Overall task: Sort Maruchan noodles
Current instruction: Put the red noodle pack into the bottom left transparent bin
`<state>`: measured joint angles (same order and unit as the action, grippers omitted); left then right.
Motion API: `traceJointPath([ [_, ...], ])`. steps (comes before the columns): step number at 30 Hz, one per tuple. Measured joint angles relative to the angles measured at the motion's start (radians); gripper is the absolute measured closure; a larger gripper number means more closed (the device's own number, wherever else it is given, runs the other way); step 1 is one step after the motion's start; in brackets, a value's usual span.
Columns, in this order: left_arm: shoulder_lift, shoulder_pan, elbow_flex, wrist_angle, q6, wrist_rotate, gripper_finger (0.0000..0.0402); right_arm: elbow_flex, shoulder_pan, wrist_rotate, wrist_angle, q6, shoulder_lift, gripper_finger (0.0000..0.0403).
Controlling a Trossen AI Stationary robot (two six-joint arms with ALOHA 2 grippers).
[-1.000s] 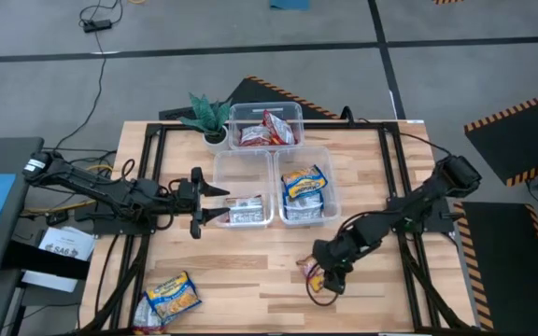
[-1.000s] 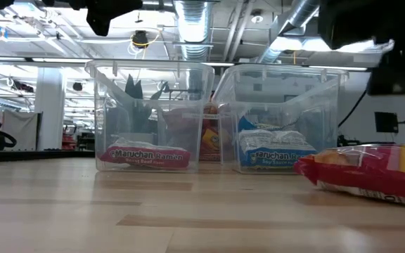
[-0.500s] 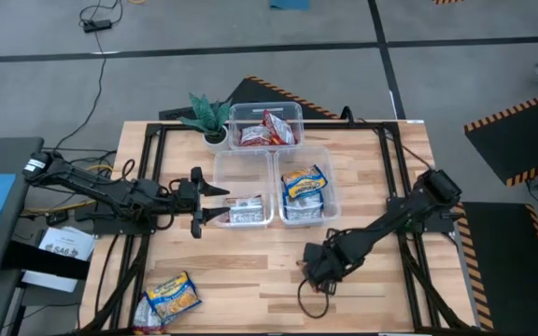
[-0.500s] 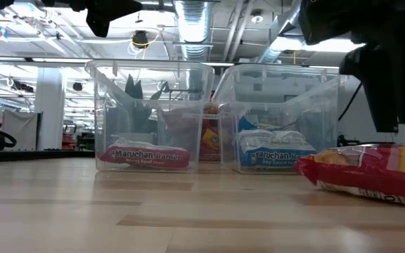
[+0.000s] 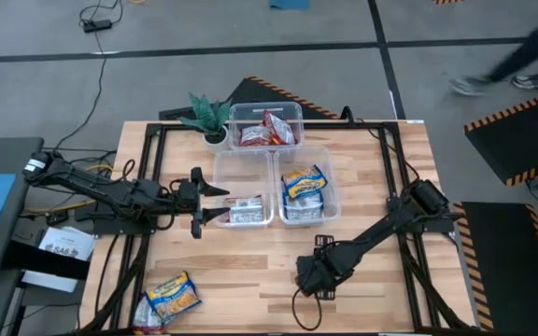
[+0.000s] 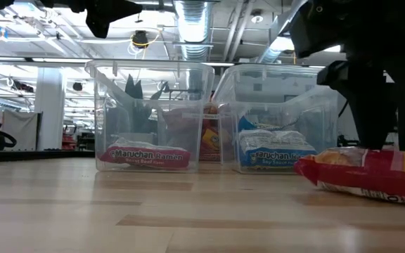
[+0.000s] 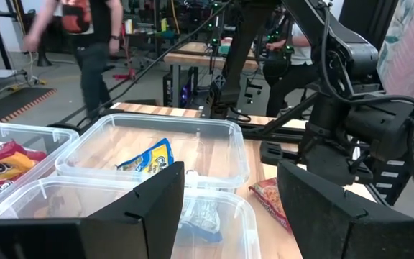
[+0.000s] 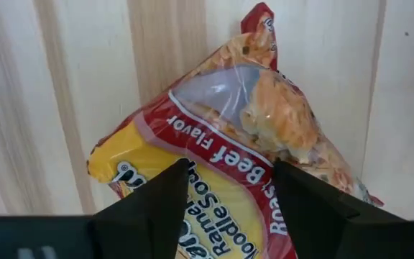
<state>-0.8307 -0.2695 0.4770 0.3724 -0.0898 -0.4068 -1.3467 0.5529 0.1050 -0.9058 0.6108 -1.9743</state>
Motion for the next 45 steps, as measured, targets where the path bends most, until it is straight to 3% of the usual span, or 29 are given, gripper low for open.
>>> traceJointPath([
  [3, 0.000, 0.000, 0.000, 0.000, 0.000, 0.000, 0.0191, 0.001, 0.008, 0.026, 0.008, -0.010, -0.002, 0.0224],
  [7, 0.000, 0.000, 0.000, 0.000, -0.002, 0.000, 0.0191, 0.004, 0.010, 0.050, 0.004, -0.009, -0.002, 0.0357],
  [9, 0.000, 0.000, 0.000, 0.000, -0.004, 0.000, 0.0191, 0.004, 0.010, 0.051, 0.004, -0.002, -0.002, 0.0384],
  [19, 0.049, 0.000, 0.002, -0.002, -0.001, -0.036, 0.0191, -0.179, 0.010, 0.046, -0.035, -0.083, 0.060, 0.0398],
  [23, 0.084, -0.001, 0.002, -0.018, -0.004, -0.036, 0.0191, -0.231, 0.002, 0.138, 0.070, -0.218, 0.135, 0.0398],
  [30, 0.099, -0.002, 0.002, -0.025, -0.008, -0.033, 0.0191, -0.245, -0.070, 0.393, 0.434, -0.605, 0.265, 0.0398],
  [36, 0.108, -0.023, 0.001, -0.026, 0.015, -0.024, 0.0191, -0.245, -0.219, 0.376, 0.661, -0.807, 0.252, 0.0398],
  [41, 0.156, -0.071, 0.001, -0.042, 0.048, -0.024, 0.0191, -0.169, -0.358, 0.272, 0.778, -0.796, 0.234, 0.0398],
  [45, 0.203, -0.115, 0.001, -0.072, 0.068, -0.043, 0.0191, -0.056, -0.449, 0.247, 0.905, -0.769, 0.235, 0.0399],
])
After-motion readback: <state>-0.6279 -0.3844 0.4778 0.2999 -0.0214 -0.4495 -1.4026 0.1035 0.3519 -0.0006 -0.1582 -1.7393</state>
